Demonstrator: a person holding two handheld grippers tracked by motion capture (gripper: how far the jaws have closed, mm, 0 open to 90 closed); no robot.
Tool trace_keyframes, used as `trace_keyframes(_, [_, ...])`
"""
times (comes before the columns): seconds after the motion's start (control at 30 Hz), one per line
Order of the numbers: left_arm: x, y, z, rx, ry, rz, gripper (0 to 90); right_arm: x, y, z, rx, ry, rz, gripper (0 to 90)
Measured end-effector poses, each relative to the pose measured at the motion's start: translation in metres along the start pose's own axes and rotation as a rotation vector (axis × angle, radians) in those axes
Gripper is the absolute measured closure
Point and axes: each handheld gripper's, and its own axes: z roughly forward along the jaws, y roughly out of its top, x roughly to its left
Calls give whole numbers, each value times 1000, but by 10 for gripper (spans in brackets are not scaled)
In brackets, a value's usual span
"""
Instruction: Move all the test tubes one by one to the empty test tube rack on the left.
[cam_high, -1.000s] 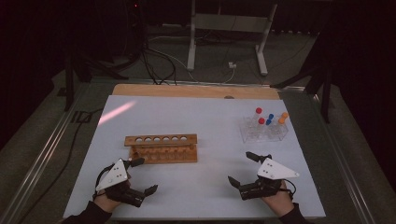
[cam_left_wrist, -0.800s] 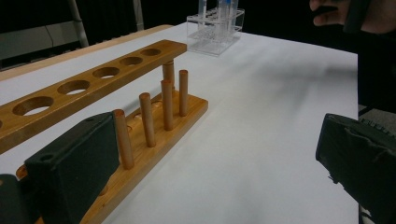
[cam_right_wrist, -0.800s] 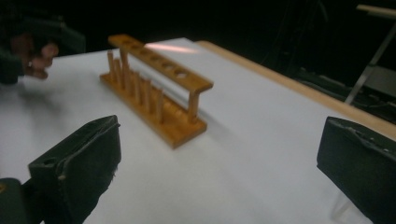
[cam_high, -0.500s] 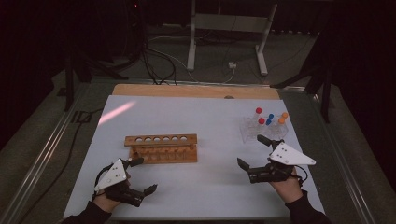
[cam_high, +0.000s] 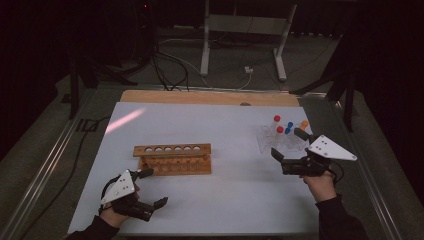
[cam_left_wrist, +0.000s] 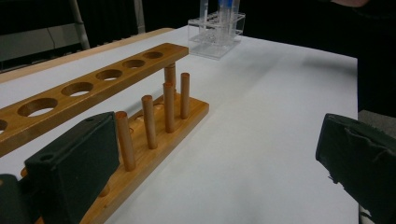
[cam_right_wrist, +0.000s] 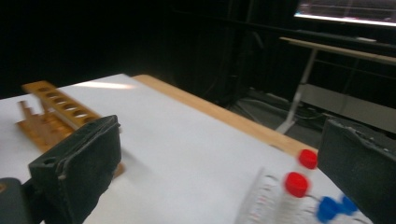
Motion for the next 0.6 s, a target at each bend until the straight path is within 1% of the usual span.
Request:
trace_keyframes(0.13, [0, 0, 0, 4, -1, 1, 6, -16, 0, -1, 9, -45, 13, 0])
trace_keyframes(0.17, [0, 0, 0, 2, 0, 1, 6, -16, 0, -1, 9, -45, 13, 0])
trace_keyframes(0.2, [0, 0, 0, 0, 0, 0, 6, -24, 0, -1, 14, -50, 35, 0])
trace_keyframes(0.3, [0, 0, 0, 2, 0, 1, 6, -35, -2, 0, 26, -76, 57, 0])
trace_keyframes(0.37, [0, 0, 0, -1, -1, -3, 6, -42, -5, 1, 33, -105, 60, 0])
trace_keyframes(0.47, [0, 0, 0, 3, 0, -1, 6, -52, -9, 3, 40, -132, 82, 0])
trace_keyframes(0.53, [0, 0, 0, -3, -1, -4, 6, -58, -13, 4, 46, -150, 94, 0])
trace_keyframes(0.6, [0, 0, 0, -2, 0, -4, 6, -64, -18, 5, 54, -172, 99, 0])
